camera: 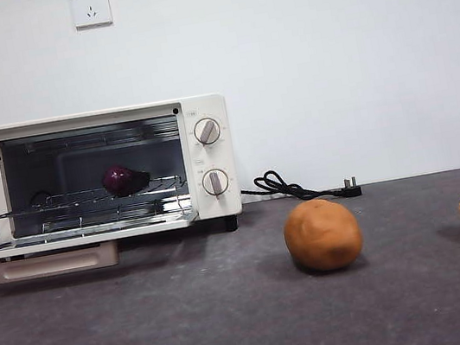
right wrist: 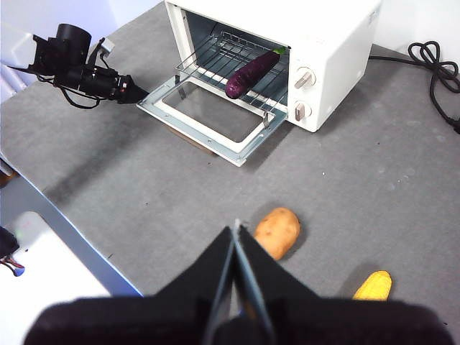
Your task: Take the eggplant from the table,put the eggplant in the oven
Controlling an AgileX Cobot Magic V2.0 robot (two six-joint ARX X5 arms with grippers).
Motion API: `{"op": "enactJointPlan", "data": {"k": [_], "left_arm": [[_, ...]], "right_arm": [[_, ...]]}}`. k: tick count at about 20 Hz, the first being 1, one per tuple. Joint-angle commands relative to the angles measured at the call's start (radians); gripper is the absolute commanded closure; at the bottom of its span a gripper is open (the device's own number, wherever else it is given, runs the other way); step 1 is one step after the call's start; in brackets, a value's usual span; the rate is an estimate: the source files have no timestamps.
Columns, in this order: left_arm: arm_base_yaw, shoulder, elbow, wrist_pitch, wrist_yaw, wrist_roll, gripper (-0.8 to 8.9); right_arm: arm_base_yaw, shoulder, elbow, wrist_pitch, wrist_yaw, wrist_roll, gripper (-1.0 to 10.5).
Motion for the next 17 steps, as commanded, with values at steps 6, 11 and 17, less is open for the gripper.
{"op": "enactJointPlan", "data": {"k": [6,11,17], "left_arm": [[-0.007,0.009,0.035,0.010,0.167,-0.043,8.22],[-0.008,0.008,0.066,0.009,0.201,-0.063,8.21],[-0.009,0.007,0.119,0.010,0.203,-0.088,8.21]], "right_arm": [[0.000,-0.001,-0.009,-0.026,0.001,0.010,9.6],[0.000,-0.001,-0.009,-0.026,0.002,0.010,9.6],[0.000,-0.001,-0.009,-0.026,0.002,0.009,9.6]]}}
